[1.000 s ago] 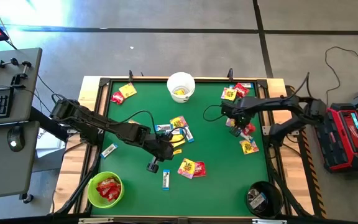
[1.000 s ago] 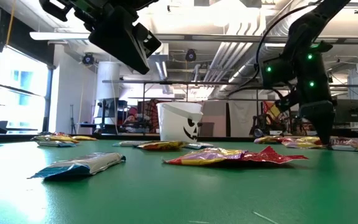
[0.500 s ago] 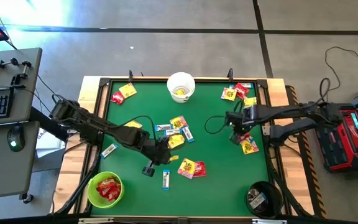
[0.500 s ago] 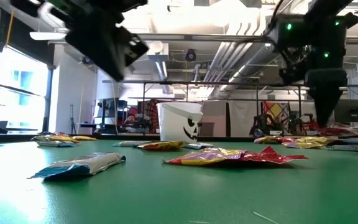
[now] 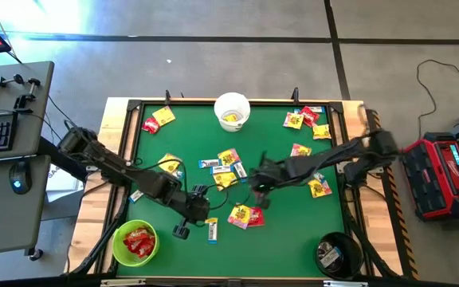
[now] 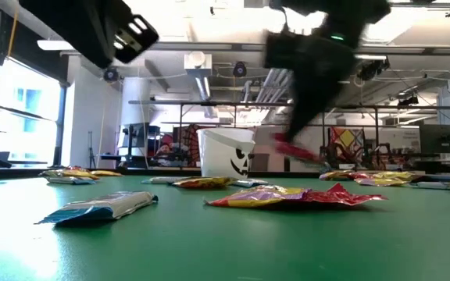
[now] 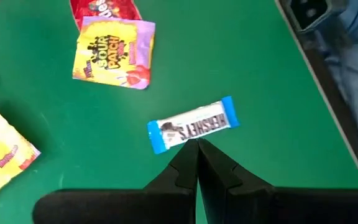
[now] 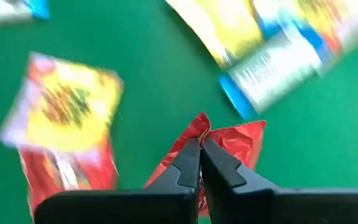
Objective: Sort candy by brand, put in halloween buckets
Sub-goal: Put the red candy into the green bucket
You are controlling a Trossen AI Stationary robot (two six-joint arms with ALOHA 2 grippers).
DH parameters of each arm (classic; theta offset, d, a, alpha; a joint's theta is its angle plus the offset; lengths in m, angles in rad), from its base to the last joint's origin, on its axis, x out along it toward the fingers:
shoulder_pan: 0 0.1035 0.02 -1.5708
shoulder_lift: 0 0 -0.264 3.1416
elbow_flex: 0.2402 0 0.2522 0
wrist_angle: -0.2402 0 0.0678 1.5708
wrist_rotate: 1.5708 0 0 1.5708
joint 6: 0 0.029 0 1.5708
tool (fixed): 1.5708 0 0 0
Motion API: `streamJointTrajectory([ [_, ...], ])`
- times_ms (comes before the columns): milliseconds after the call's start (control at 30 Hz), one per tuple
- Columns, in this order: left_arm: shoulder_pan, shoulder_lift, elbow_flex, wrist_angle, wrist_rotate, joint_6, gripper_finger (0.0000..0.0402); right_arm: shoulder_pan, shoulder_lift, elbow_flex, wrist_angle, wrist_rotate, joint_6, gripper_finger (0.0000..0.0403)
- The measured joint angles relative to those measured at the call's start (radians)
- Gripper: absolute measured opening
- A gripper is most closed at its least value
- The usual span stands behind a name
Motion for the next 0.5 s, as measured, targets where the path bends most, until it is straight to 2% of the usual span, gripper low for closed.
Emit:
streamJointTrajectory([
  [233,-0.065,-0.070,0.000,-0.052,-0.071,-0.058,0.0000,0.006,0.277,0.300,0.053,-0.002,-0.149,0.0000],
  [367,-0.099,-0.096,0.000,-0.084,-0.115,-0.090,0.0000,0.005,0.377,0.395,0.053,-0.034,-0.171,0.0000],
  [500,-0.120,-0.101,0.000,-0.095,-0.136,-0.113,0.0000,0.006,0.422,0.430,0.059,-0.046,-0.173,0.0000],
])
